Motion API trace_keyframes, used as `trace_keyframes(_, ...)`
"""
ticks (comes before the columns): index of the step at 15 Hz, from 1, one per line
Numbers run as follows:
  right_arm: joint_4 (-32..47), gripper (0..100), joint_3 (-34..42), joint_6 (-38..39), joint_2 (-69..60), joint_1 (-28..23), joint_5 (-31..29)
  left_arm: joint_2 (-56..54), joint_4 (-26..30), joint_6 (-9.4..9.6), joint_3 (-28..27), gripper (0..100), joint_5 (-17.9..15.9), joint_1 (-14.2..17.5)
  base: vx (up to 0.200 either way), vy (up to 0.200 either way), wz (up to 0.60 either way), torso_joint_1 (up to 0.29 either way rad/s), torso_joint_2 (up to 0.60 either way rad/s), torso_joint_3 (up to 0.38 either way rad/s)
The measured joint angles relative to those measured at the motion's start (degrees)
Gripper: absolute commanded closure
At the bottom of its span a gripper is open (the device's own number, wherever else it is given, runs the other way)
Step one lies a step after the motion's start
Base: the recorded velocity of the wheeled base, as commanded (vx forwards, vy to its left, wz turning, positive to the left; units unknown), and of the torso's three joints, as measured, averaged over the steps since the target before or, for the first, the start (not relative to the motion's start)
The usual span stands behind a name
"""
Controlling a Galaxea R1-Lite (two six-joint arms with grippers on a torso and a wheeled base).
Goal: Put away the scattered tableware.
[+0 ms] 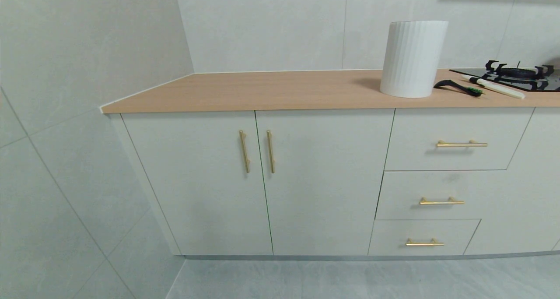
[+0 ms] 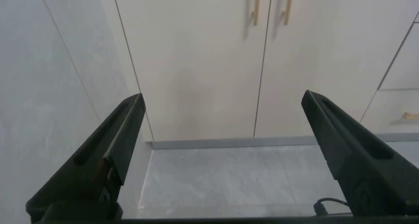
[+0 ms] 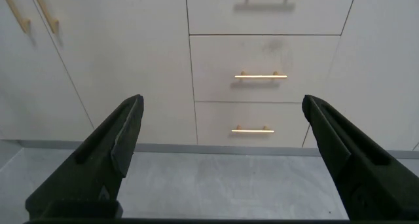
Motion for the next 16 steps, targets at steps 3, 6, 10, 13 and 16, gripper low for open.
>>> trace_keyframes(3, 0.06, 0, 0.0, 0.1, 0.0, 0.0, -0.04, 0.0, 0.01, 0.4, 0.0, 0, -0.05, 0.02, 0.0, 0.0, 0.0, 0.0, 0.0, 0.0)
trace_keyframes(6, 0.13, 0, 0.0, 0.15, 0.0, 0.0, -0.09, 0.0, 0.04, 0.38, 0.0, 0, -0.05, 0.02, 0.0, -0.2, 0.0, -0.001, 0.0, 0.001)
trace_keyframes(10, 0.16, 0, 0.0, 0.26, 0.0, 0.04, -0.17, 0.0, 0.06, 0.41, 0.0, 0, -0.07, 0.02, 0.0, -0.2, 0.0, 0.007, 0.0, 0.0)
trace_keyframes(13, 0.16, 0, 0.0, 0.26, 0.0, 0.0, -0.2, 0.0, 0.06, 0.4, 0.0, 0, -0.07, 0.02, 0.0, -0.2, 0.0, -0.001, 0.0, 0.006)
trace_keyframes(16, 0.16, 0, 0.0, 0.26, 0.0, 0.0, -0.2, 0.0, 0.06, 0.13, 0.0, 0, -0.02, 0.02, 0.0, -0.2, 0.0, 0.001, 0.0, 0.002)
